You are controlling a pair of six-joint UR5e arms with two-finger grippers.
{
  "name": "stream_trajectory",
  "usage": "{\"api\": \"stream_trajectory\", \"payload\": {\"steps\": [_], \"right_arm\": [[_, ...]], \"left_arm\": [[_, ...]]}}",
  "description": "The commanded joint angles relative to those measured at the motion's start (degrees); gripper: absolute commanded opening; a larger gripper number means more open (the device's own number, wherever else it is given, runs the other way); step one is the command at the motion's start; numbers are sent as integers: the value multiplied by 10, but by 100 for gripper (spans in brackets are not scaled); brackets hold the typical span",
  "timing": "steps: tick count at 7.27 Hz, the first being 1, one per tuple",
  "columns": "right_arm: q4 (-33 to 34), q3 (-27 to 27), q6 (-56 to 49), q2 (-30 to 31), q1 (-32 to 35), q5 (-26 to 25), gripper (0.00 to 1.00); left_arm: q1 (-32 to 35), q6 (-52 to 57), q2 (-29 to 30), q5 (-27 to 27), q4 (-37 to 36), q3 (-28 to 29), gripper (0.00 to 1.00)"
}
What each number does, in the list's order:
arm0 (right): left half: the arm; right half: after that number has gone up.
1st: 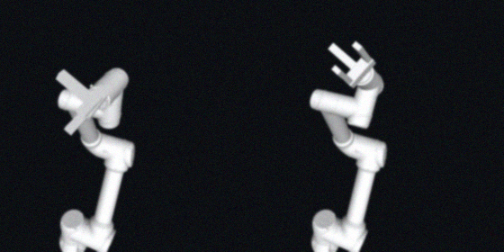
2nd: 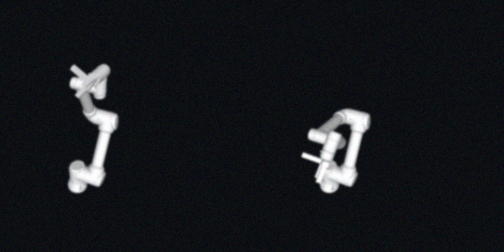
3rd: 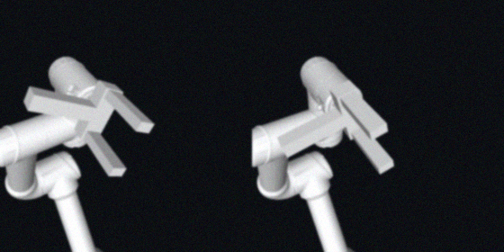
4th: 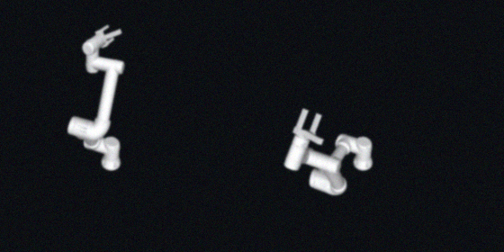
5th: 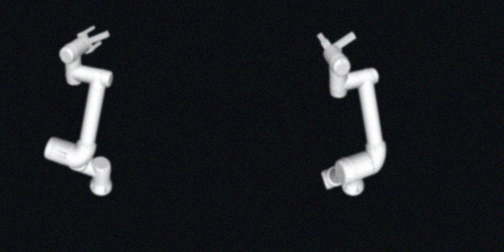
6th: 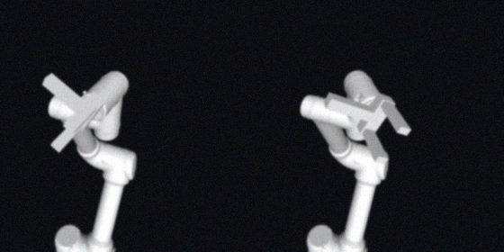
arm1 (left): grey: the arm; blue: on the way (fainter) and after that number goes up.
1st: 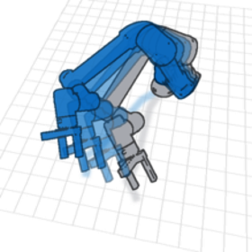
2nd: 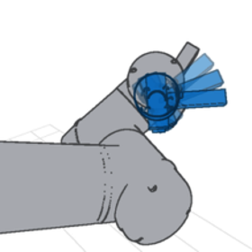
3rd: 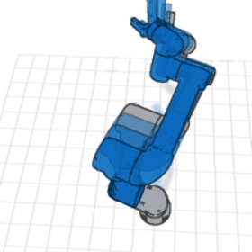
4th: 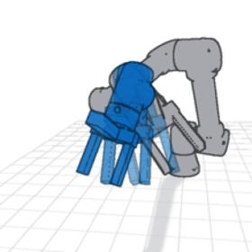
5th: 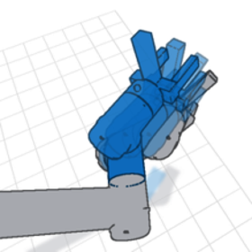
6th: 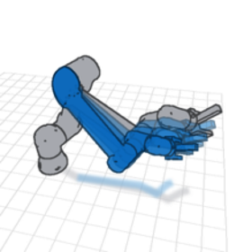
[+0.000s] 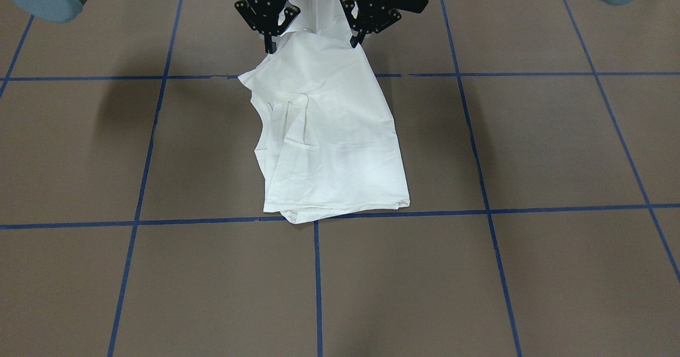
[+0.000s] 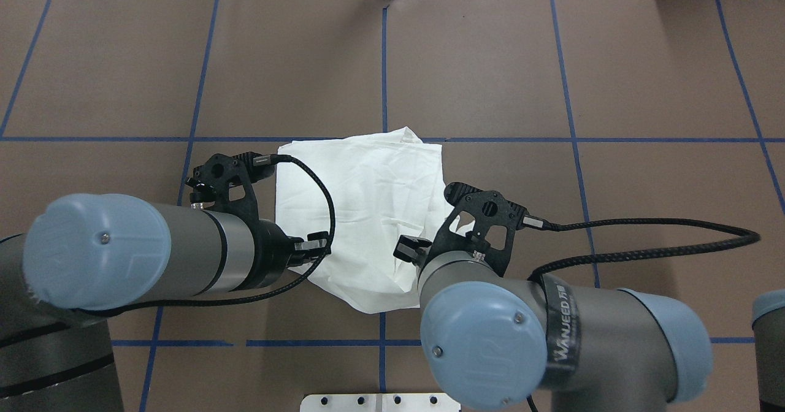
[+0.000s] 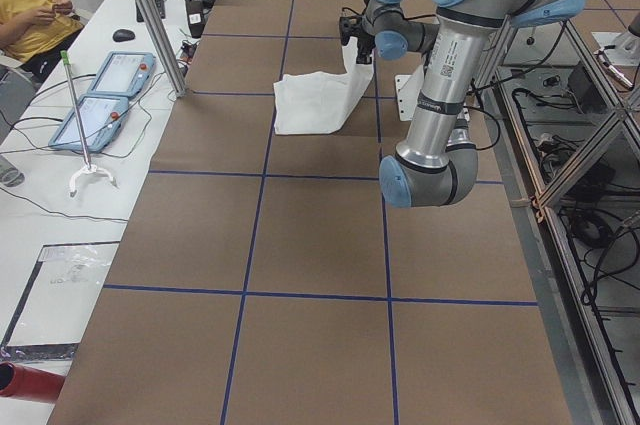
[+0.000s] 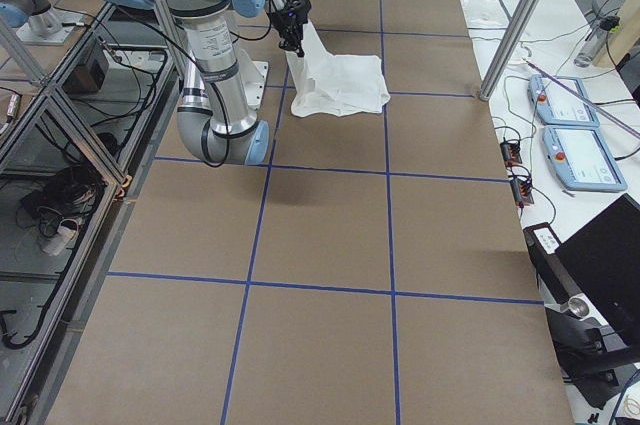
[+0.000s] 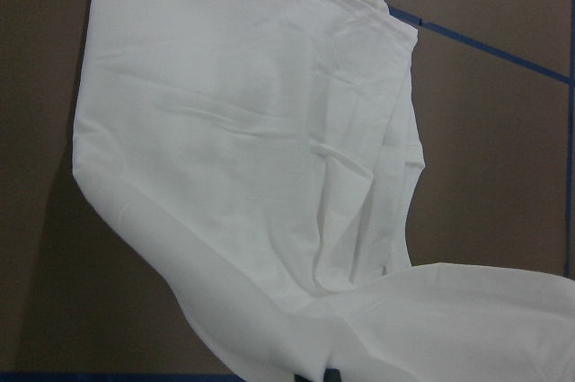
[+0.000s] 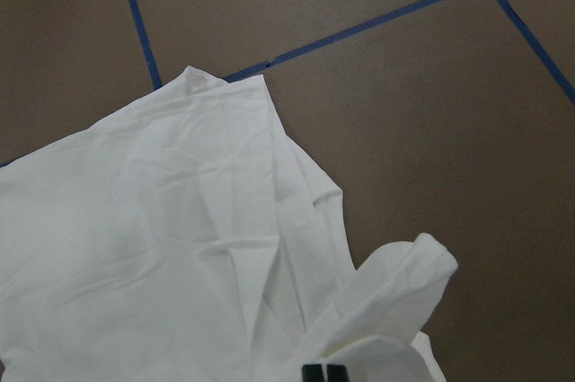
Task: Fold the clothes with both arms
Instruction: 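Grasp the near edge with both grippers and fold it away from the robot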
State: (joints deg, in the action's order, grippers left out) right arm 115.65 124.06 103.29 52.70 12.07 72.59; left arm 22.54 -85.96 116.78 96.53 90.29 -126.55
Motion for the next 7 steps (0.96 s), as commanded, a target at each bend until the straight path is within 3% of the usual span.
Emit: {"api": "stream_trajectory", "payload": {"steps": [1,3,4,6,7], "right_arm": [[-92,-92,-40,-4,55,1,0],[-133,-140,-41,-9,75,3,0],[-133,-172,-47,-31,88,4,0],[-178,-267,-60,-64,116,4,0],[-246,-350,-75,-85,131,4,51]], "left_arm": [[71,67,17,0,5,61,0],[113,83,41,0,56,154,0],[130,107,71,-1,73,221,0],[168,152,103,-2,197,389,0],[181,181,107,-16,248,441,47]]}}
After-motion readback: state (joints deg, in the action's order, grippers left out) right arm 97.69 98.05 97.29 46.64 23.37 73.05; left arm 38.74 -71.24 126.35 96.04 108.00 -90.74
